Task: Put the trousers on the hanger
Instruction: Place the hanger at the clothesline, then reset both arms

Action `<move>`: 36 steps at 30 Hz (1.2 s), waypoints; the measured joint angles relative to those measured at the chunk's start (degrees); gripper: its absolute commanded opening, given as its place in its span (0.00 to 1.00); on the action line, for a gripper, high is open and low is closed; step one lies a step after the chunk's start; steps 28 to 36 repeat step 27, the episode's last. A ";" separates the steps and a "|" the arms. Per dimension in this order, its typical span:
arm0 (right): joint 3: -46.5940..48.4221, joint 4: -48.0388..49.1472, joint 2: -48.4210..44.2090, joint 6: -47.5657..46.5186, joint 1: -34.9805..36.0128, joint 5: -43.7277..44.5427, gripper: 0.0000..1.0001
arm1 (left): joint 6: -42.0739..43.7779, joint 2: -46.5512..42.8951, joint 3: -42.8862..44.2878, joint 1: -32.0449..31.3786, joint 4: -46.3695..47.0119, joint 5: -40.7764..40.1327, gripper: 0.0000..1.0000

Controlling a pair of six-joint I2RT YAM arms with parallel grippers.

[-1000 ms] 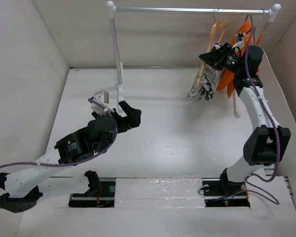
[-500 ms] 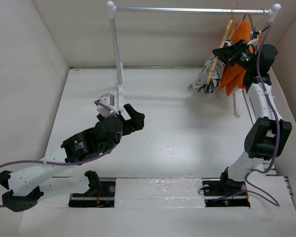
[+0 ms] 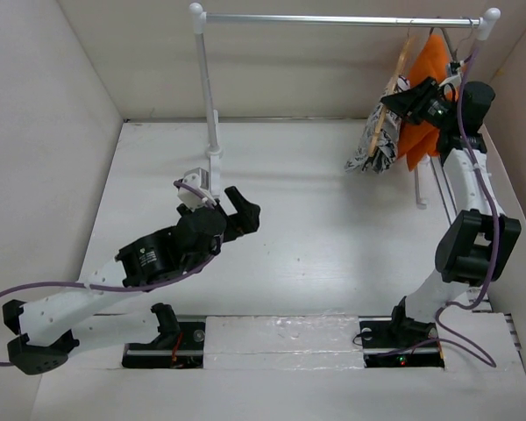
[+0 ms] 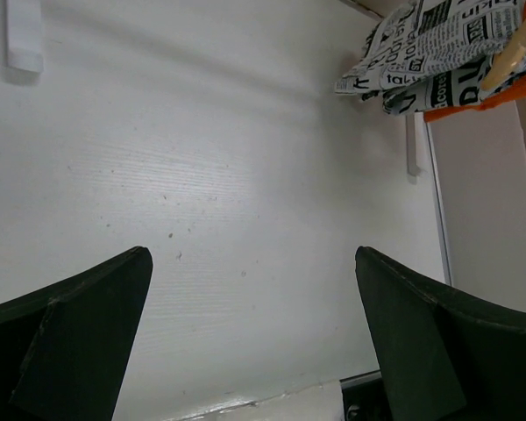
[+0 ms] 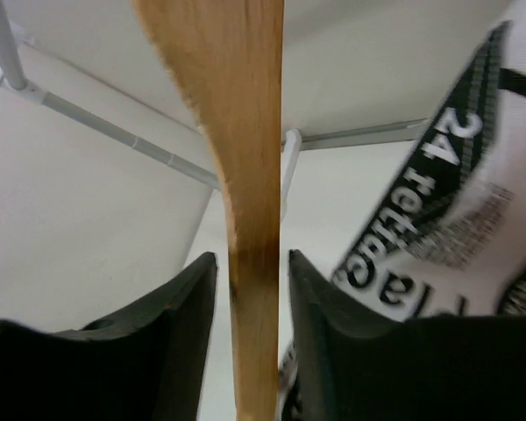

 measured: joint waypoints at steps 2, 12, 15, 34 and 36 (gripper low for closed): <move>-0.07 -1.86 -1.55 -2.10 -0.31 0.83 0.64 | -0.17 0.39 -0.87 0.00 0.04 0.57 0.99; 5.03 -18.69 -16.59 -16.52 -2.16 10.78 1.00 | 0.44 6.88 -1.53 0.02 2.12 4.55 0.99; 5.57 -22.99 -21.90 -21.55 -1.73 13.60 1.00 | 2.60 9.73 0.63 3.06 4.11 8.98 0.99; -26.12 -33.20 -55.30 -36.79 15.89 21.38 1.00 | 8.02 1.25 -6.64 29.73 12.09 31.74 0.99; -26.12 -33.20 -55.30 -36.79 15.89 21.38 1.00 | 8.02 1.25 -6.64 29.73 12.09 31.74 0.99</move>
